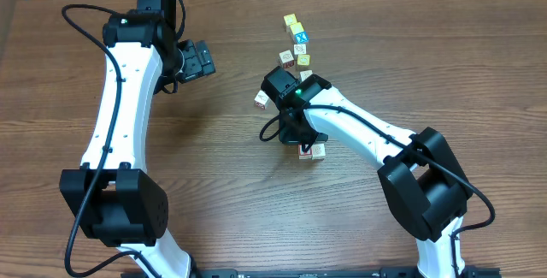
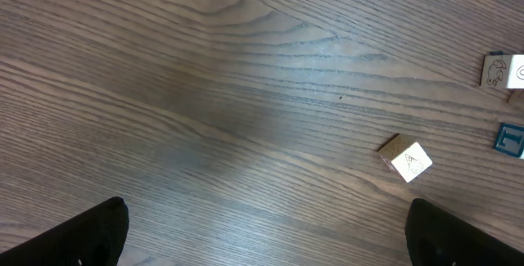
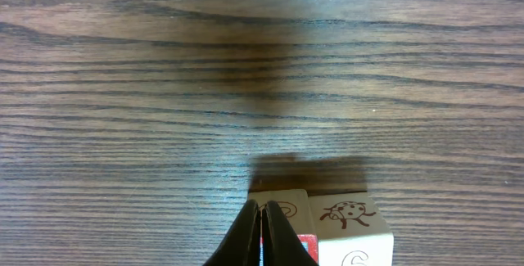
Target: Flip 5 blocks
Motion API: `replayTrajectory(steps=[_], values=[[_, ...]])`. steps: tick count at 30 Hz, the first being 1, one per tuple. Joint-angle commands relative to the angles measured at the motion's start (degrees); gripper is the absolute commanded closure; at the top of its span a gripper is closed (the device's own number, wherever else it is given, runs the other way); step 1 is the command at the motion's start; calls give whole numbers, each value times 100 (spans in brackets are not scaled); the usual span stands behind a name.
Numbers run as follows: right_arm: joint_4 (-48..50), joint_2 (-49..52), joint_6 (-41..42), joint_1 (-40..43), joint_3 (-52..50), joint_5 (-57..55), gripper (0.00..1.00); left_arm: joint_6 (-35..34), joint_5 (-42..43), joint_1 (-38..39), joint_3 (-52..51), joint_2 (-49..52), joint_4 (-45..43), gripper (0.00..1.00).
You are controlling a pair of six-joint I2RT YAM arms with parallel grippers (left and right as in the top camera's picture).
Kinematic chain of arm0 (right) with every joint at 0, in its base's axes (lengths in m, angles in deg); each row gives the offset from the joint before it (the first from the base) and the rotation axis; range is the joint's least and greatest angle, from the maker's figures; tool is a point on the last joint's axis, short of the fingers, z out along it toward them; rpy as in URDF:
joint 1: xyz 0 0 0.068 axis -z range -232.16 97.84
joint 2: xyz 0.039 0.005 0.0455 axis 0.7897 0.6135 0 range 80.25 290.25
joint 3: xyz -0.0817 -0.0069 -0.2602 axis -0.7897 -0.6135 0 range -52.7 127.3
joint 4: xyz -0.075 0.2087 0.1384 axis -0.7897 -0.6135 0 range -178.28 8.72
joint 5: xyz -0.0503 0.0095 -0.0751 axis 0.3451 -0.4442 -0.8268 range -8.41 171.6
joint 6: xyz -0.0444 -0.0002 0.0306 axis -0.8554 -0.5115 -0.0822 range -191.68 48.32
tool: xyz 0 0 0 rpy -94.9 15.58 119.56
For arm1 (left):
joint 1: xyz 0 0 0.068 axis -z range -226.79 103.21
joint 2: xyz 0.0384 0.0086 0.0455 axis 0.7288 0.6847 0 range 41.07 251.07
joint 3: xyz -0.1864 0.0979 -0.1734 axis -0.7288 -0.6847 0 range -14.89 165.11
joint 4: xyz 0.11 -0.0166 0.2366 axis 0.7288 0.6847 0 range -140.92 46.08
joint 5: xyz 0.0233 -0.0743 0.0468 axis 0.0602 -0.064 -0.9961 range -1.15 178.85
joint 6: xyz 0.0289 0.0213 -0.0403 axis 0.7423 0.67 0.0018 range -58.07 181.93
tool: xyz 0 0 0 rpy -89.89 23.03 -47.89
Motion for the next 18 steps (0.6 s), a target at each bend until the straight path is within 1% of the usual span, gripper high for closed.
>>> replayTrajectory(steps=[1, 6, 10, 18], values=[[9, 81, -24, -7, -44, -63, 95, -52, 28, 44, -20, 129, -7, 0], [13, 81, -26, -7, -44, -101, 95, -52, 28, 44, -20, 131, -7, 0], [57, 81, -24, -7, -44, -352, 95, -52, 28, 44, -20, 129, -7, 0], [98, 81, -24, -7, -44, -350, 95, -52, 28, 44, -20, 129, -4, 0]])
